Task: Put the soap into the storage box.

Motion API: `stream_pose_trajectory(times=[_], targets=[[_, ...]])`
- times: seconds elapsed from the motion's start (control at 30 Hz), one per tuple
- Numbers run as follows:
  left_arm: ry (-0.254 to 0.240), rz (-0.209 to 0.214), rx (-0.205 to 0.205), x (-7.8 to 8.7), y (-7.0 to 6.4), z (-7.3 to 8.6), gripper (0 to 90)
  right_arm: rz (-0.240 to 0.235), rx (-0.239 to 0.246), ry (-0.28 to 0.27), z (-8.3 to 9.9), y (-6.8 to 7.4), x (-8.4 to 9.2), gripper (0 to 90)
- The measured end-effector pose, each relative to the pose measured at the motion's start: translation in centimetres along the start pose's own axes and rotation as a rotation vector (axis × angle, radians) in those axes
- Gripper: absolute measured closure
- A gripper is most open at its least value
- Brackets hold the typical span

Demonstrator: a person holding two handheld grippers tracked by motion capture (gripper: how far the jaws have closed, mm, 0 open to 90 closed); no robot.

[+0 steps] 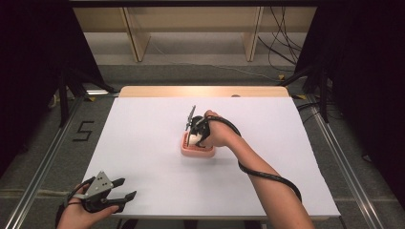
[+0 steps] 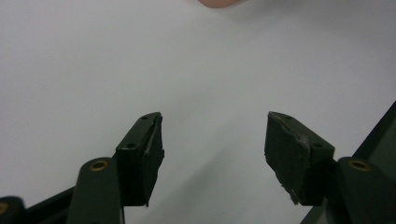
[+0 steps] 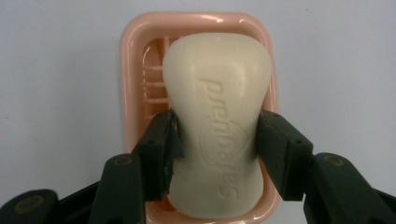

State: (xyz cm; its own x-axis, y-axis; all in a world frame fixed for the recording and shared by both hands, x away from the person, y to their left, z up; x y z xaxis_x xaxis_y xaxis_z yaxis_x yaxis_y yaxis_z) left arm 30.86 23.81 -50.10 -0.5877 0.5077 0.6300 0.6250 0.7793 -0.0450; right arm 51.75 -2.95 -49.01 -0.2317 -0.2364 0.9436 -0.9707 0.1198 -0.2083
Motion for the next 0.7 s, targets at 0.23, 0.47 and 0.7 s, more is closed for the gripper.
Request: stream_pose_trajectory(times=[0.23,0.47,0.7], targets=[[-0.006,-0.002,0.023,-0.2,-0.2,0.0,36.6,-0.006,-0.061,-0.019,0.1,0.2,0.2,49.5],[-0.013,0.002,0.031,-0.2,-0.2,0.1,36.5,0.009,-0.114,-0.091,0.2,-0.1,1.7,43.5],[-0.004,-0.008,0.004,-0.2,0.0,0.1,36.6,0.034,-0.205,-0.168,1.9,0.3,3.9,42.5]])
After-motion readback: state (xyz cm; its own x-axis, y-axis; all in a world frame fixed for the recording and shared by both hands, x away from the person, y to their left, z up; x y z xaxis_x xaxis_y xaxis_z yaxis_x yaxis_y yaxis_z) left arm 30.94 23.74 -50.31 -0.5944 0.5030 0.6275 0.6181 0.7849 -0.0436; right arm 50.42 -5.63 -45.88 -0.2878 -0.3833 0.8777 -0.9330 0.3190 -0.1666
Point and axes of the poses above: each handheld gripper's, and its own axes: x roughly backward along the jaws, z roughly out of its underside, y roughly to its left, the point moved 6 cm from there along -x, roughly forward along the jaws, and after that the axes turned 5 degrees about x, right-handed, at the moved point
